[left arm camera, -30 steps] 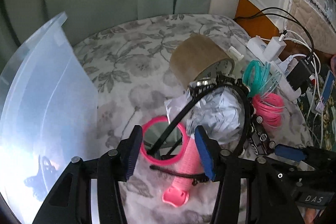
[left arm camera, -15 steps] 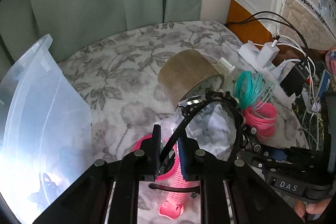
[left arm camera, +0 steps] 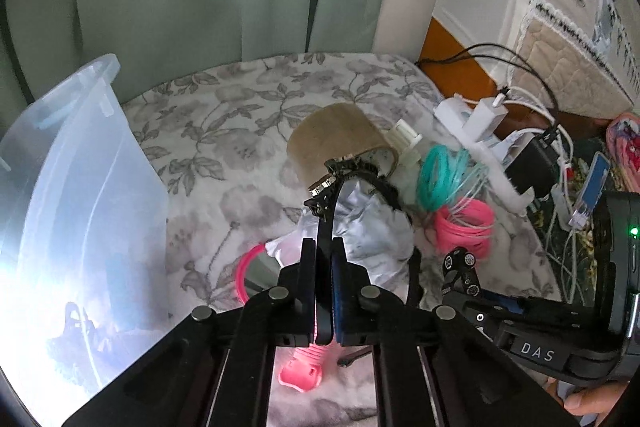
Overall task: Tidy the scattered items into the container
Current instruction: 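Lift the headband and toy car and carry both over the clear box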
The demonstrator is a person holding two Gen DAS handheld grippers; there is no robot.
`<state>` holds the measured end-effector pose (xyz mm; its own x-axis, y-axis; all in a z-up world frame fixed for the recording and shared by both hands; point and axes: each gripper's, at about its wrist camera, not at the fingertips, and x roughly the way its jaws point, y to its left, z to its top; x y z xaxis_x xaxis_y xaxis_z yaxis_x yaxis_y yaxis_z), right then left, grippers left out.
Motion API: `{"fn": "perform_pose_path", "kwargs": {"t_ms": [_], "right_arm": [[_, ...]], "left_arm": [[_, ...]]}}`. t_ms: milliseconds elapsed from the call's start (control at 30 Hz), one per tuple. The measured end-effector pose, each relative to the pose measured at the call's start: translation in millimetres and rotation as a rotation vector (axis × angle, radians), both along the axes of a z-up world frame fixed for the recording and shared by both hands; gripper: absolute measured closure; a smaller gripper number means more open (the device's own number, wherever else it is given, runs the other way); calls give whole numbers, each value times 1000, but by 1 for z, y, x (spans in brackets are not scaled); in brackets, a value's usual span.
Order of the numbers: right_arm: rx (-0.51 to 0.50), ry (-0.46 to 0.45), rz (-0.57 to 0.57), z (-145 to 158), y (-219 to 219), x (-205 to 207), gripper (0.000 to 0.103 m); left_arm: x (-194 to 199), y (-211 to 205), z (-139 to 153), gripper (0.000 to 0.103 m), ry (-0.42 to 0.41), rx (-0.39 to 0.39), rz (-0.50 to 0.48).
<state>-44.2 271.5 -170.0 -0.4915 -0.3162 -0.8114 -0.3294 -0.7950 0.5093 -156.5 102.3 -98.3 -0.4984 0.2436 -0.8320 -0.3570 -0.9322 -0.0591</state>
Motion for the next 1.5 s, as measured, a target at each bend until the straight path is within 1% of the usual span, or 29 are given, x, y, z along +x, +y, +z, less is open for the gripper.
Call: {"fn": "perform_pose_path", "kwargs": {"t_ms": [200,400,500,567,633,967,1500], "right_arm": [[-5,36,-1,15,-6,23,69],[-16,86,-6,36,-6,42,69],[-16,108,-5,59,-6,39,69],[-14,123,-1,68,-10,41,69],[-8,136,3,78,-13,33,69],[31,193,11,97,-26,25,69],[95,302,107,142,-67,20,69]], "left_arm": [[13,-4,13,97,16,28,10],[32,-22,29,96,17,98,58],[43,-29,38,96,37,116,72],[47,-33,43,96,45,128,79],[52,-36,48,96,55,141,82],[74,-54,77,96,117,212,97],[94,-106,117,95,233,315,157]]}}
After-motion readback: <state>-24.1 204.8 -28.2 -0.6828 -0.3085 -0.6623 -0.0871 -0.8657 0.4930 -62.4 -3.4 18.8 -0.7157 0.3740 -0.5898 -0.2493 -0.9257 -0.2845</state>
